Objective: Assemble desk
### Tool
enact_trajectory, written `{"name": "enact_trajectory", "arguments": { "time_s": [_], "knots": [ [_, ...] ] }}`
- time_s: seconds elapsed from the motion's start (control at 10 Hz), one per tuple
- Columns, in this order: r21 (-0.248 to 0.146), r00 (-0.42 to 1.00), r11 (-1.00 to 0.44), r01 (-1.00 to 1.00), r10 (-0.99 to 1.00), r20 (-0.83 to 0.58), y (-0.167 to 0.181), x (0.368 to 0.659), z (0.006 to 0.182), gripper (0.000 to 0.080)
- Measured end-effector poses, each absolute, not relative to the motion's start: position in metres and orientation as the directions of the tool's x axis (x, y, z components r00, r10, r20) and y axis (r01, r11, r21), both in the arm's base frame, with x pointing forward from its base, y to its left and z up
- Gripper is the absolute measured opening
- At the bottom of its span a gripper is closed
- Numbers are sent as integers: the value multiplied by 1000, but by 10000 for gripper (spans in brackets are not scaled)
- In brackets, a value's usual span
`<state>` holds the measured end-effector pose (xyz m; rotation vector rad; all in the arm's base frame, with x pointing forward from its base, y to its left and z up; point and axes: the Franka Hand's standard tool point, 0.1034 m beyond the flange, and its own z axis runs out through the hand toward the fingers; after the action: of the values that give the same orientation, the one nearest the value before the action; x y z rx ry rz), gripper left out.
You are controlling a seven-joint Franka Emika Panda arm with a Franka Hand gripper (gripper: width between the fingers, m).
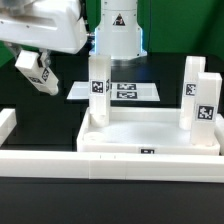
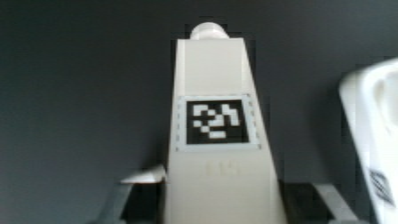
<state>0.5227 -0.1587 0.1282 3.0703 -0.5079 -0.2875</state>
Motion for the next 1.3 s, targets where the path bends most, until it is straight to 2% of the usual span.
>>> {"name": "enact_trajectory", "arguments": {
  "time_s": [0.1, 0.5, 0.8, 0.9, 1.0, 1.3],
  "knots": [
    [42, 944, -952, -302, -305, -127, -155, 527, 131, 290],
    [77, 941, -949, -305, -288, 175, -162, 536, 126, 290],
    [70, 946, -963, -261, -240, 219, -134, 552, 137, 290],
    [83, 956, -977, -196, -171, 240, -120, 565, 142, 290],
    [99, 966, -987, -124, -98, 240, -117, 571, 145, 290],
    [97, 965, -986, -134, -108, 238, -118, 570, 143, 290]
  ]
}}
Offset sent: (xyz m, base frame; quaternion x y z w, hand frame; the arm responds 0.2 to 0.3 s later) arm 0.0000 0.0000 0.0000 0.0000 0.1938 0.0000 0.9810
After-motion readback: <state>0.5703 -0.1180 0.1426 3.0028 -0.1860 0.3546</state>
